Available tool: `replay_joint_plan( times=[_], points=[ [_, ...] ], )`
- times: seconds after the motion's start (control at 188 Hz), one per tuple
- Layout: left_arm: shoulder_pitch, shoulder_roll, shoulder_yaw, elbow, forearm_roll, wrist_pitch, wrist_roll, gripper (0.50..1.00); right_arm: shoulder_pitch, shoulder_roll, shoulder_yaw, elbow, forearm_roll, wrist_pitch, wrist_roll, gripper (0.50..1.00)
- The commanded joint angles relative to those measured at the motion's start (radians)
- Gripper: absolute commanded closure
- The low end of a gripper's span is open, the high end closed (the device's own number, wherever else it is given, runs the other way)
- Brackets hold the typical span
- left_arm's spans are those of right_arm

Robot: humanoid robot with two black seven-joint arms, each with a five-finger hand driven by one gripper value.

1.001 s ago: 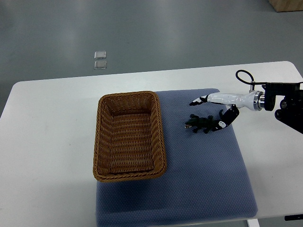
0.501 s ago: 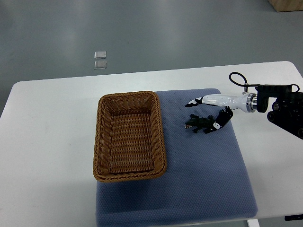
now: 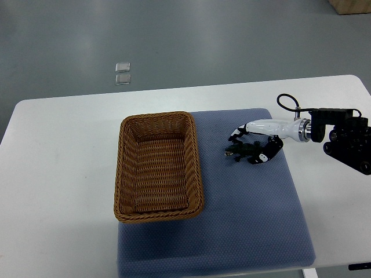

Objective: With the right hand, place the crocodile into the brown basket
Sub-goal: 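Close the right hand's fingers around the crocodile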

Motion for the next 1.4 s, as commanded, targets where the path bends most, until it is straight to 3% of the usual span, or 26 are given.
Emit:
replay_joint_plan(
  times=[0.0, 0.351, 0.772, 1.038, 1.395],
  points=[
    [0.0, 0.0, 0.0, 0.0, 0.0, 0.0, 0.0, 0.5, 0.002, -0.002, 0.0, 0.0, 0.0, 0.0, 0.001, 0.742],
    [0.0, 0.0, 0.0, 0.0, 0.0, 0.0, 0.0, 0.5, 0.003, -0.002, -0.001, 0.002, 0.0, 0.0, 0.008, 0.842],
    [0.0, 0.0, 0.0, 0.0, 0.0, 0.0, 0.0, 0.5, 0.003, -0.002, 0.0, 0.006, 0.0, -0.003, 0.012, 0.889],
    [0.0, 0.0, 0.0, 0.0, 0.0, 0.0, 0.0, 0.5, 0.003, -0.002, 0.0, 0.008, 0.0, -0.003, 0.012, 0.991],
    [0.0, 0.0, 0.0, 0.0, 0.0, 0.0, 0.0, 0.5, 0.003, -0.002, 0.0, 0.008, 0.0, -0.003, 0.012, 1.0]
  ],
)
